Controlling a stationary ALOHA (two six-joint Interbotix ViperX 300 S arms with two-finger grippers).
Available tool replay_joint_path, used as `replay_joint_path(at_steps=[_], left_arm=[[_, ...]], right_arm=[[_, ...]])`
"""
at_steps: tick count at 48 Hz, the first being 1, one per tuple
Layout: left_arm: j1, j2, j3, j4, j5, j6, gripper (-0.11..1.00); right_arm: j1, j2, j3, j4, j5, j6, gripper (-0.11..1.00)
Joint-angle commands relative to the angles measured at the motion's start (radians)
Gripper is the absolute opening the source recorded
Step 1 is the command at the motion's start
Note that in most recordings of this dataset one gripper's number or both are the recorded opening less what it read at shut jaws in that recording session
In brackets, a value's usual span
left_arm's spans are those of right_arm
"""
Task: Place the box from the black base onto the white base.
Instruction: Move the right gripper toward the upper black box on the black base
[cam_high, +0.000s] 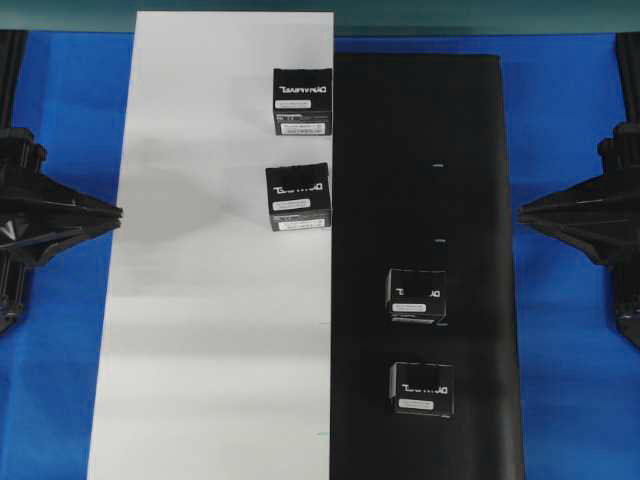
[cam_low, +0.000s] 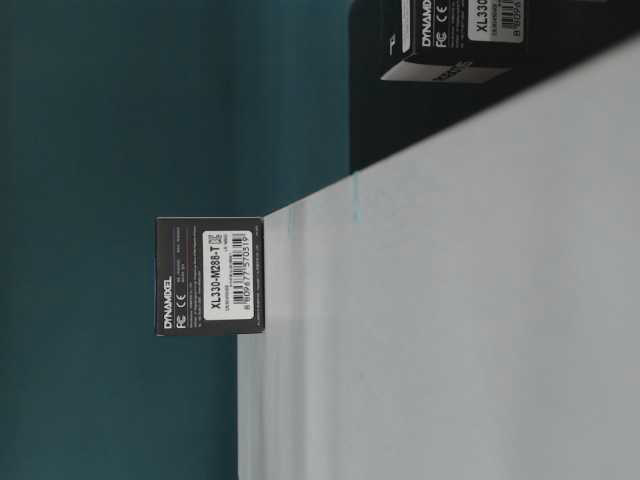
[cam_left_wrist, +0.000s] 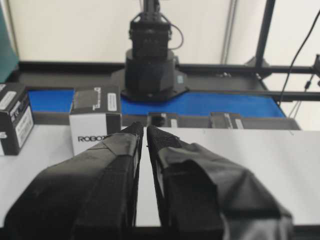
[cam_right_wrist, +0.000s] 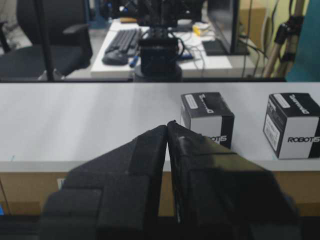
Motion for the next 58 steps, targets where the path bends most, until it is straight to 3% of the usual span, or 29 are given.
replay_joint_path(at_steps=[1,6,15,28,47,58], left_arm=[[-0.014,-0.002,-0.048,0.014,0.017,-0.015,0.14],[-0.017,-0.008,-0.086,0.014,0.097,-0.025,0.02],[-0.041,-0.032,-0.127,0.014,0.247,-0.028,-0.02],[-0.064,-0.049,-0.138,0.015,0.267,-0.029,-0.02],[-0.066,-0.049,-0.149,0.015,0.284,-0.029,-0.02],[-0.066,-0.048,-0.150,0.014,0.328,-0.028,-0.02]], right_arm=[[0.011,0.011,-0.009,0.008,0.002,0.014,0.14],[0.017,0.011,-0.028,0.044,0.094,0.034,0.27],[0.052,0.012,-0.081,0.064,0.321,0.121,0.15],[0.107,0.029,-0.164,0.064,0.611,0.130,0.15],[0.129,0.184,-0.282,0.063,0.853,0.130,0.15],[0.129,0.276,-0.314,0.063,0.896,0.130,0.16]])
